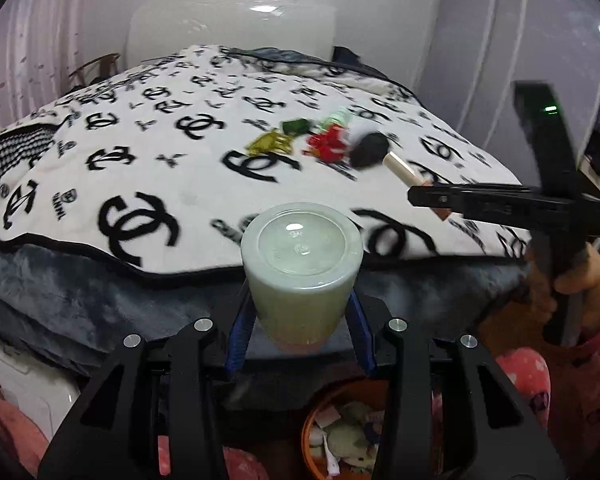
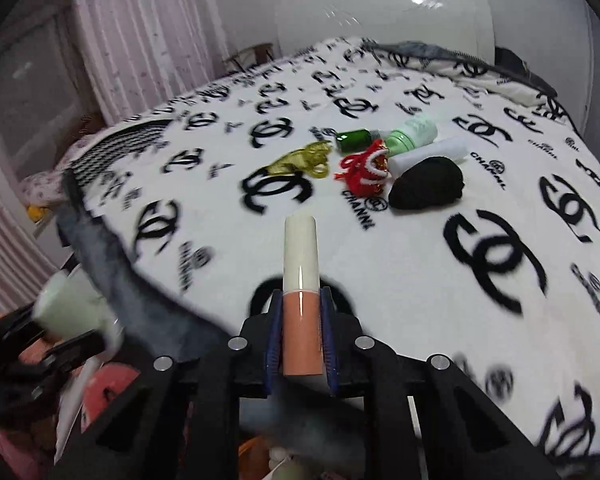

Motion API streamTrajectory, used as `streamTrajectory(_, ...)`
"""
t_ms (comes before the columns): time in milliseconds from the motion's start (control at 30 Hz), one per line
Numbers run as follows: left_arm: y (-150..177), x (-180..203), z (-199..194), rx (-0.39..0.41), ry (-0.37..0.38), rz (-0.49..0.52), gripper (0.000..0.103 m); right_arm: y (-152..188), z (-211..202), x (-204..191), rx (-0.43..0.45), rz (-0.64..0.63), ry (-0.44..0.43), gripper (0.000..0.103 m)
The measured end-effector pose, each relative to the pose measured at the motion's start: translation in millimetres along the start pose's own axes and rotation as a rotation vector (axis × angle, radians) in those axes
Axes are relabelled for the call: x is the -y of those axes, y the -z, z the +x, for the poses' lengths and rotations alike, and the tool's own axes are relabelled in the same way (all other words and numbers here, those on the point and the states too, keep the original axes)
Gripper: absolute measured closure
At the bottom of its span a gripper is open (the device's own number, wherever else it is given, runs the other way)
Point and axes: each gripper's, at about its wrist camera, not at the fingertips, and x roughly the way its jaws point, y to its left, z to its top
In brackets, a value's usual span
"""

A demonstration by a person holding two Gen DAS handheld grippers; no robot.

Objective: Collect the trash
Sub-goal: 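Carry the cup and tube over the orange bin and open both grippers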

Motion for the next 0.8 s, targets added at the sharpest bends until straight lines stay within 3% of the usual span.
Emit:
streamTrajectory(167,32.6,21.1,9.5,-0.111,0.111,0.057,0.062,61.4,-38.9,-15.9,-0.007,-0.033,-0.015,0.085)
streamTrajectory(333,78.3,41.2,43.8,-0.272,0.146,0.104,0.062,127.7,-36.8,-16.1,-0.092,0.027,-0.047,0.085)
streamTrajectory(600,173.1,70.0,143.3,-0.627,0.169,0.14,0.062,231.0,55.5,3.2,-0.403,0.166,-0.01,0.085)
streamTrajectory(733,209.1,76.3,183.1,-0.761,0.142,0.155,0.062,259.9,98.0,10.6,-0.534,0.212,0.025,0.084)
streamTrajectory(800,218.6,73.7,196.1,-0.807,0.112,0.137,0.062,266.1,109.9,14.9,-0.564,0.229,0.054,0.067)
